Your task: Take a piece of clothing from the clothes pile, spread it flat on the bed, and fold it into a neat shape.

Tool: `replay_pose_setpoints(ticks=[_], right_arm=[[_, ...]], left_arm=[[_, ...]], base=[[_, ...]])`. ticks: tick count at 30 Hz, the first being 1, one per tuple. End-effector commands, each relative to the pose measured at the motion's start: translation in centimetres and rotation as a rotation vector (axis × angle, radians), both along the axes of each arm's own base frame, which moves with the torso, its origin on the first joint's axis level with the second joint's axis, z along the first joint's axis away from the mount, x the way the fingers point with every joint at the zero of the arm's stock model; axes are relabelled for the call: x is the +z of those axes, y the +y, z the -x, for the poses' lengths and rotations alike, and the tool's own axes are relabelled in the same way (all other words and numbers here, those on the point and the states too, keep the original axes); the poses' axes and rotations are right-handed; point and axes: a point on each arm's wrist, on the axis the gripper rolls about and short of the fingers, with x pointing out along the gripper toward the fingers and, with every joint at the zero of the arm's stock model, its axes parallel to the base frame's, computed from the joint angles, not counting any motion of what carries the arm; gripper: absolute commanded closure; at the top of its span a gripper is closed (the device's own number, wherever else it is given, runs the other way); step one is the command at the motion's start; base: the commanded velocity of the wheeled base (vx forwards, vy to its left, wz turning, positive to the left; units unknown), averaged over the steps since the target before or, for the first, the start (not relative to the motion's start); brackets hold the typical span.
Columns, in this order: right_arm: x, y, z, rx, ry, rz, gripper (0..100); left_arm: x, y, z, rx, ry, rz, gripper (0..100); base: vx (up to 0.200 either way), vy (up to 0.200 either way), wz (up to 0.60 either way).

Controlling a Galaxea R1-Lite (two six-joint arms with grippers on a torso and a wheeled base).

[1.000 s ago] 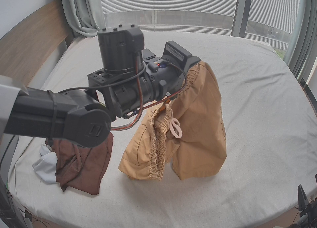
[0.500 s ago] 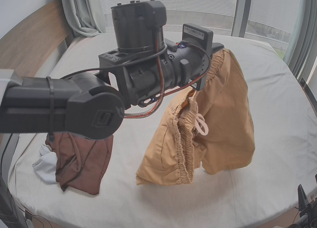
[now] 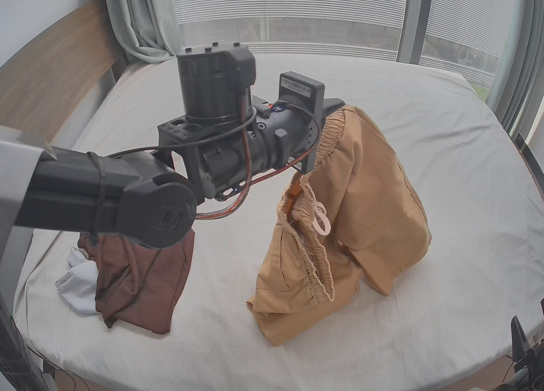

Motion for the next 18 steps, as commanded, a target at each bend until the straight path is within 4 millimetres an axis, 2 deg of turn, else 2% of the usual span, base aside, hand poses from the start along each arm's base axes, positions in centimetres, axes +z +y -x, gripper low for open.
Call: replay_pose_setpoints(ticks=[1,3,4,11,15,18], right_arm=[[-0.5,0.0,0.0,0.001,0.004,0.0,0],[-0.5,0.0,0.0,0.001,0.004,0.0,0],[-0.5,0.0,0.0,-0.001,0.004,0.0,0],[-0.5,0.0,0.0,0.001,0.004,0.001,0],[-0.5,0.0,0.0,0.001,0.004,0.001,0],[-0.5,0.0,0.0,0.001,0.006,0.001,0]], left_arm=[[-0.9,3.4,-0.6,0.076,-0.038,-0.045,100],[-0.9,3.4,-0.6,0.076,-0.038,-0.045,100],[-1.3,5.1,-0.9,0.118,-0.074,-0.075,100],[-2.1,8.4,-0.9,0.194,-0.149,-0.119,100],[-2.6,9.8,-1.0,0.231,-0.221,-0.165,100],[-3.0,10.1,-1.0,0.236,-0.237,-0.189,100]], base=[[0.0,0.0,0.0],[0.0,0.0,0.0],[0.0,0.0,0.0],[0.0,0.0,0.0],[0.0,0.0,0.0],[0.0,0.0,0.0]])
